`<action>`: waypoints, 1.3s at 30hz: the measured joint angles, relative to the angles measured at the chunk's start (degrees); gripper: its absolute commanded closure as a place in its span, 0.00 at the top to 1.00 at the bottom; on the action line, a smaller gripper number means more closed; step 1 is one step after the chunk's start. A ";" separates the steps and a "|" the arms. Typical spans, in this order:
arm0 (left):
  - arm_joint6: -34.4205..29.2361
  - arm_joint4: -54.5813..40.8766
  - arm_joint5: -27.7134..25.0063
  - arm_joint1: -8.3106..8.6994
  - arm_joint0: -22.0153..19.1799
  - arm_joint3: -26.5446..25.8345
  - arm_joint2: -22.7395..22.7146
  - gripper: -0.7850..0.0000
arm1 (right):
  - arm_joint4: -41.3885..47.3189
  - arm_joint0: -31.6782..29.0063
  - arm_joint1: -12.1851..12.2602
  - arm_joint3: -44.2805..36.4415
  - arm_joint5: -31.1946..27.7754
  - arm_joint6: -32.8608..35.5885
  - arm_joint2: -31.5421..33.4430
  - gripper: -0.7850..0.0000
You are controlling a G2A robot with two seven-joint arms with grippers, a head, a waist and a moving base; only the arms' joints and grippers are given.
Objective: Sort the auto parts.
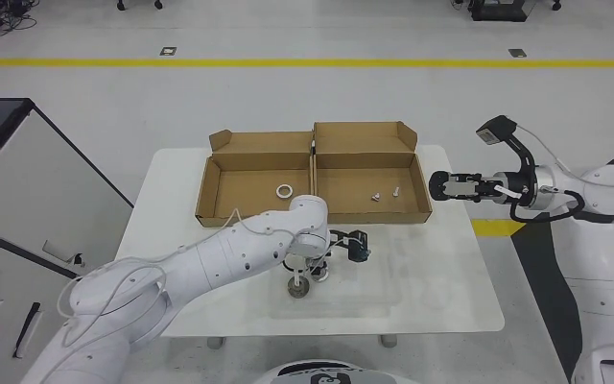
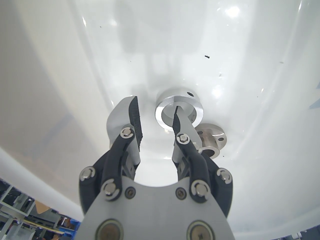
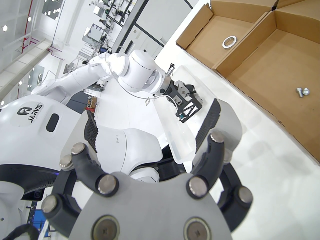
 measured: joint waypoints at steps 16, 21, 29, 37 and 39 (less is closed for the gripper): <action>0.23 0.33 -0.23 -0.99 0.55 2.49 0.00 0.00 | 0.00 0.00 0.00 0.00 0.00 0.00 0.00 1.00; 0.31 -0.57 -0.30 -1.34 0.24 3.12 0.00 0.00 | 0.00 0.00 0.00 0.00 0.00 0.00 0.00 1.00; -1.27 -10.33 1.28 0.26 -4.66 0.43 -1.85 0.00 | 0.00 0.00 0.00 0.00 0.00 0.00 0.00 1.00; -2.09 -16.35 2.09 4.85 -5.92 -8.35 -6.90 0.00 | 0.00 0.00 0.00 0.00 0.00 0.00 0.00 1.00; -0.86 -18.35 0.86 5.96 -5.71 -9.72 -9.17 0.00 | 0.00 0.00 0.00 0.00 0.00 0.00 0.00 1.00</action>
